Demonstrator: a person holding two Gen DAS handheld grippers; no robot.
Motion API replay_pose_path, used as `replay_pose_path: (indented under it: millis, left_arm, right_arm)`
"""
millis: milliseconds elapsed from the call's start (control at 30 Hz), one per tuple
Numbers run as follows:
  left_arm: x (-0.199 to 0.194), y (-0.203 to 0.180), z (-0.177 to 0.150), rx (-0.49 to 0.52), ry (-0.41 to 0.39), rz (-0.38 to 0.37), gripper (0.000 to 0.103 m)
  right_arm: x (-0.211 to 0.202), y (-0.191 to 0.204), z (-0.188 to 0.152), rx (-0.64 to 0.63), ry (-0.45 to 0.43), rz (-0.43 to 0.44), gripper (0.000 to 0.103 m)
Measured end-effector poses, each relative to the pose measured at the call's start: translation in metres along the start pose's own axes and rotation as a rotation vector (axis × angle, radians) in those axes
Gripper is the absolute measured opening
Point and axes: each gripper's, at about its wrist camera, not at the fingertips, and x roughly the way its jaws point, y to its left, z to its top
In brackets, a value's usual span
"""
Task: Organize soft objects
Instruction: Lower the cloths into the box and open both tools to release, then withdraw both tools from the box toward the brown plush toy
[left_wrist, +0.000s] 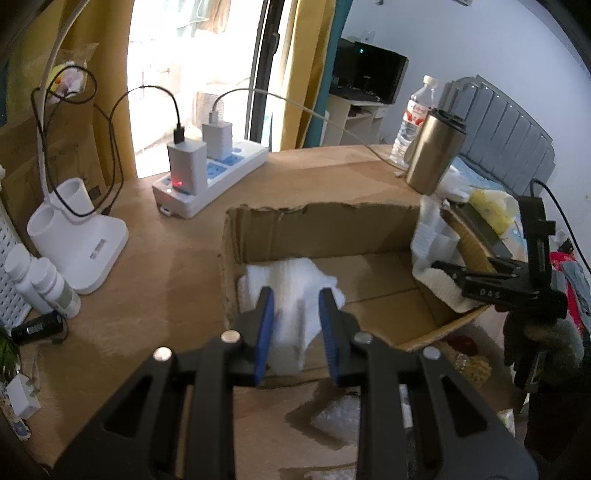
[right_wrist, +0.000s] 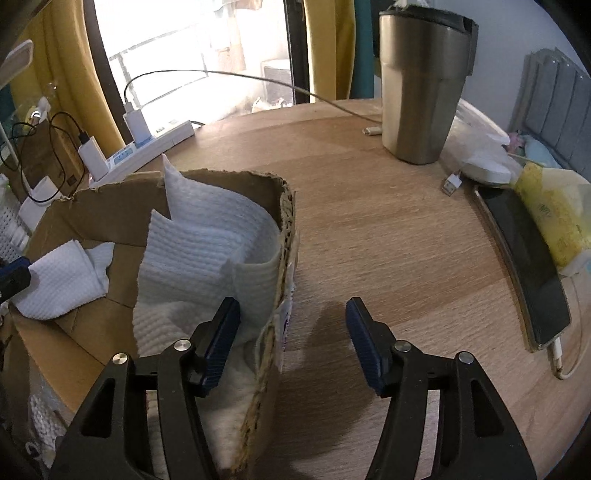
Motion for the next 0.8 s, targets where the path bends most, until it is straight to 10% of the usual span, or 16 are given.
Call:
replay_pose_path:
  millis: [800]
  left_arm:
    - [-0.042,-0.018,-0.014,0.016,-0.061,-0.033,0.027]
  right_arm:
    - [-0.072,0.018,-0.016,-0.04,-0.144,0.031,0.063]
